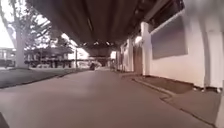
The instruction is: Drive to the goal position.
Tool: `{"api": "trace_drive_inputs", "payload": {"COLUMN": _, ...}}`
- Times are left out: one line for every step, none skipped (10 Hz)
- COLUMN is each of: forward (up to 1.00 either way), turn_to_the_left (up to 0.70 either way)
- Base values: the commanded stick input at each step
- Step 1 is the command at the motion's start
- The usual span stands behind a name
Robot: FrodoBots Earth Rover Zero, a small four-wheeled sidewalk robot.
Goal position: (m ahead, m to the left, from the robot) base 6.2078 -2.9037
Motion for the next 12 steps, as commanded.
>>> {"api": "trace_drive_inputs", "payload": {"forward": 0.85, "turn_to_the_left": 0.00}}
{"api": "trace_drive_inputs", "payload": {"forward": 0.85, "turn_to_the_left": 0.00}}
{"api": "trace_drive_inputs", "payload": {"forward": 0.85, "turn_to_the_left": 0.00}}
{"api": "trace_drive_inputs", "payload": {"forward": 0.85, "turn_to_the_left": 0.00}}
{"api": "trace_drive_inputs", "payload": {"forward": 0.85, "turn_to_the_left": 0.00}}
{"api": "trace_drive_inputs", "payload": {"forward": 0.85, "turn_to_the_left": 0.00}}
{"api": "trace_drive_inputs", "payload": {"forward": 0.85, "turn_to_the_left": 0.11}}
{"api": "trace_drive_inputs", "payload": {"forward": 0.85, "turn_to_the_left": 0.32}}
{"api": "trace_drive_inputs", "payload": {"forward": 0.85, "turn_to_the_left": 0.31}}
{"api": "trace_drive_inputs", "payload": {"forward": 0.85, "turn_to_the_left": 0.03}}
{"api": "trace_drive_inputs", "payload": {"forward": 0.85, "turn_to_the_left": 0.00}}
{"api": "trace_drive_inputs", "payload": {"forward": 0.85, "turn_to_the_left": 0.00}}
